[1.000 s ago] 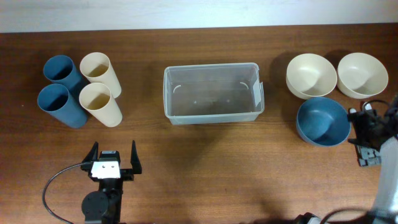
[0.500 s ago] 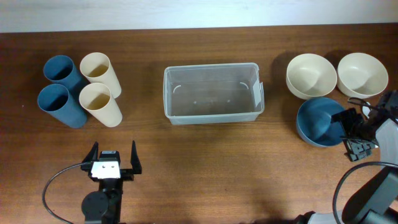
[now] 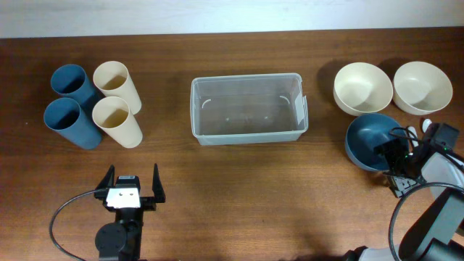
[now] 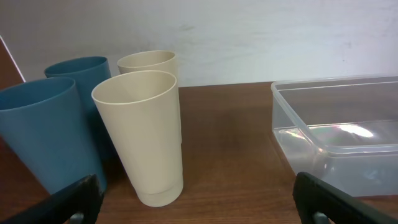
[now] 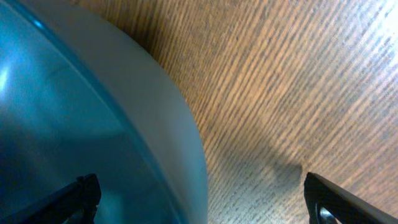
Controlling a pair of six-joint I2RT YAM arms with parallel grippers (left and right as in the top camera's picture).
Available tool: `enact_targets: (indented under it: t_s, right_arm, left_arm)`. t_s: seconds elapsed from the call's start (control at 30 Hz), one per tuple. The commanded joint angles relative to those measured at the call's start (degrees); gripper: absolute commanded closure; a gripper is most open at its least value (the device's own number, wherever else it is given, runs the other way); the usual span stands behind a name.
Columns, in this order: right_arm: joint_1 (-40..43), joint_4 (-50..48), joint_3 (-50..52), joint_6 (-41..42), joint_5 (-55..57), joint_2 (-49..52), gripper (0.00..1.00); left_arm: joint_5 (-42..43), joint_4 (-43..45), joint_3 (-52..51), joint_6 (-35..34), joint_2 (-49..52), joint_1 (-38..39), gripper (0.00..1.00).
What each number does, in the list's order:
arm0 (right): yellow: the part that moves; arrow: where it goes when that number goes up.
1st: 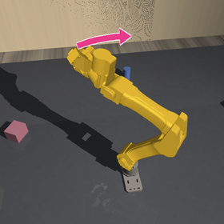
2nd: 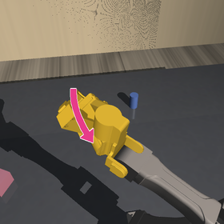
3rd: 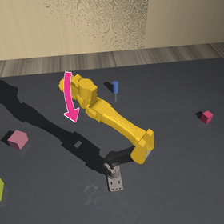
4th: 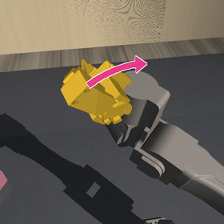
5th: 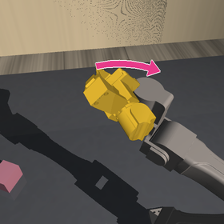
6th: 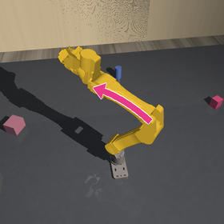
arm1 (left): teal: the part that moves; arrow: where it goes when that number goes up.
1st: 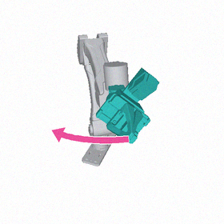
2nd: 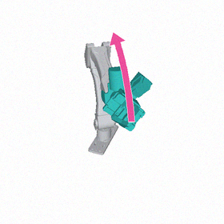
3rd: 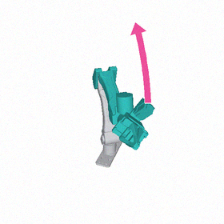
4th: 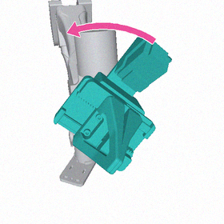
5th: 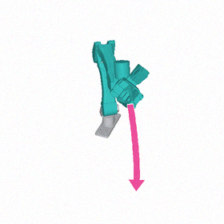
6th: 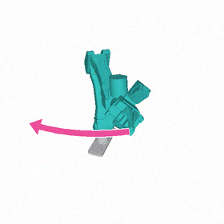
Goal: Pack container
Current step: 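Grasp the blue bowl rim with the right gripper and lift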
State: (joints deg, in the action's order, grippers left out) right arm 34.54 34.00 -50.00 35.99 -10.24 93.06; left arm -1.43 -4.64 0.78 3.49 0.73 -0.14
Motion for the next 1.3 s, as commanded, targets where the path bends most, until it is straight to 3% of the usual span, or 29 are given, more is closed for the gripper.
enact_targets:
  t_s: [0.0, 0.13, 0.23, 0.4, 0.63, 0.73, 0.83, 1.07, 1.27]
  right_arm:
    - [0.3, -1.0, 0.3, -1.3, -0.3, 0.3, 0.01]
    - [0.3, -1.9, 0.3, -1.3, -0.8, 0.3, 0.0]
    - [0.3, -2.5, 0.3, -1.3, -1.0, 0.3, 0.07]
    - [0.3, -3.7, 0.3, -1.2, -2.6, 0.3, 0.36]
    - [0.3, -3.9, 0.3, -1.2, -2.8, 0.3, 0.55]
    - [0.3, -3.8, 0.3, -1.2, -2.9, 0.3, 0.72]
    - [0.3, -3.3, 0.3, -1.3, -2.9, 0.3, 0.95]
    - [0.3, -1.0, 0.0, -1.3, -7.1, -0.4, 0.96]
    - [0.3, 8.6, -4.0, -1.3, -6.9, -5.8, 0.96]
  left_arm:
    - [0.8, -0.2, -0.2, 0.7, -0.4, -0.3, 0.0]
    - [0.8, -0.1, -0.2, 0.7, -0.4, -0.3, 0.0]
    - [0.8, -0.1, -0.2, 0.7, -0.4, -0.3, 0.01]
    - [0.8, -0.1, -0.2, 0.7, -0.4, -0.3, 0.0]
    - [0.8, -0.1, -0.2, 0.7, -0.4, -0.3, 0.0]
    - [0.8, -0.1, -0.2, 0.7, -0.4, -0.3, 0.0]
    - [0.8, -0.1, -0.2, 0.7, -0.4, -0.3, 0.0]
    - [0.8, -0.2, -0.2, 0.7, -0.4, -0.3, 0.01]
    - [0.8, -0.1, -0.2, 0.7, -0.4, -0.3, 0.0]
